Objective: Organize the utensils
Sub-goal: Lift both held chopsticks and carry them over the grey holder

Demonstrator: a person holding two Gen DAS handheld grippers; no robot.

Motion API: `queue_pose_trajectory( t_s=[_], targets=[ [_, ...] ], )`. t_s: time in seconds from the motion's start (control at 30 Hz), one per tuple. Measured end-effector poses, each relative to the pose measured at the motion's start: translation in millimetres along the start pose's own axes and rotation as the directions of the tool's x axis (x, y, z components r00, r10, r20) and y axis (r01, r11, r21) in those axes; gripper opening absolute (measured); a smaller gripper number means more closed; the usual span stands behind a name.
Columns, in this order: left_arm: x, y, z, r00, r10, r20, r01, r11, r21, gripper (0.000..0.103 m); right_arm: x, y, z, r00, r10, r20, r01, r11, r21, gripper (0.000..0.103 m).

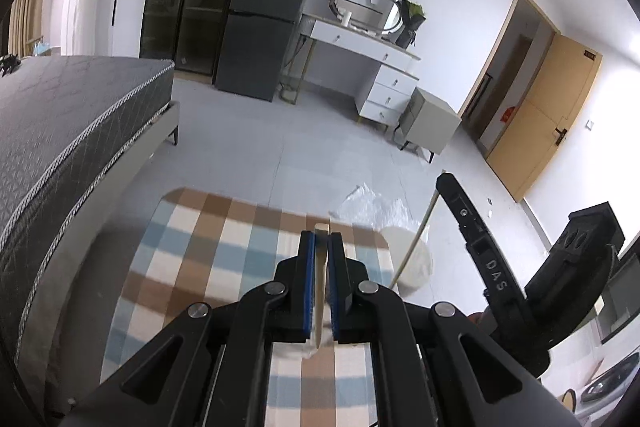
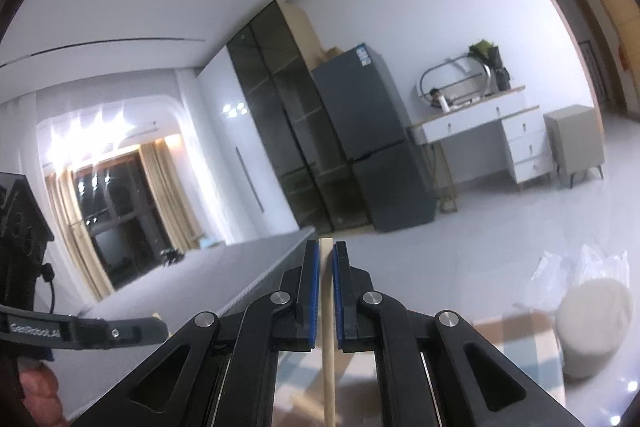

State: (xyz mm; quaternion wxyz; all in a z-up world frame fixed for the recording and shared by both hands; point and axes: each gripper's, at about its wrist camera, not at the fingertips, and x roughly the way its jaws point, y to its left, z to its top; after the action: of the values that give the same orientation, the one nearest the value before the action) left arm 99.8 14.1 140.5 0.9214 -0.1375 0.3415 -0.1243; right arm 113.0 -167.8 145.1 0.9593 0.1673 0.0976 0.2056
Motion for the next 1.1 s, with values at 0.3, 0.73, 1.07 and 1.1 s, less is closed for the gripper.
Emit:
queue_pose_trajectory(
  t_s=[0.3, 0.73, 1.07, 1.1],
  targets=[
    [42, 20, 28, 0.999, 0.039, 0.014, -0.039, 0.999, -0.026, 0.002, 51, -20, -15, 0.995, -0.084, 0.054, 0.08, 0.994, 0.07, 0.006],
    [83, 19, 17, 0.999, 0.048, -0.024, -0.048, 0.999, 0.025, 0.002, 73, -28, -50, 0.988, -0.147, 0.048, 0.146, 0.989, 0.024, 0.006],
    [91, 20, 5, 0.995, 0.053, -0.09, -0.051, 0.998, 0.02, 0.002, 60, -33, -56, 0.988, -0.151, -0.042, 0.152, 0.988, 0.009, 0.006],
    [93, 20, 3, 0.994, 0.049, -0.102, -0.047, 0.999, 0.016, 0.002, 59, -31, -57, 0.986, -0.155, -0.057, 0.155, 0.988, -0.009, 0.006]
  ],
)
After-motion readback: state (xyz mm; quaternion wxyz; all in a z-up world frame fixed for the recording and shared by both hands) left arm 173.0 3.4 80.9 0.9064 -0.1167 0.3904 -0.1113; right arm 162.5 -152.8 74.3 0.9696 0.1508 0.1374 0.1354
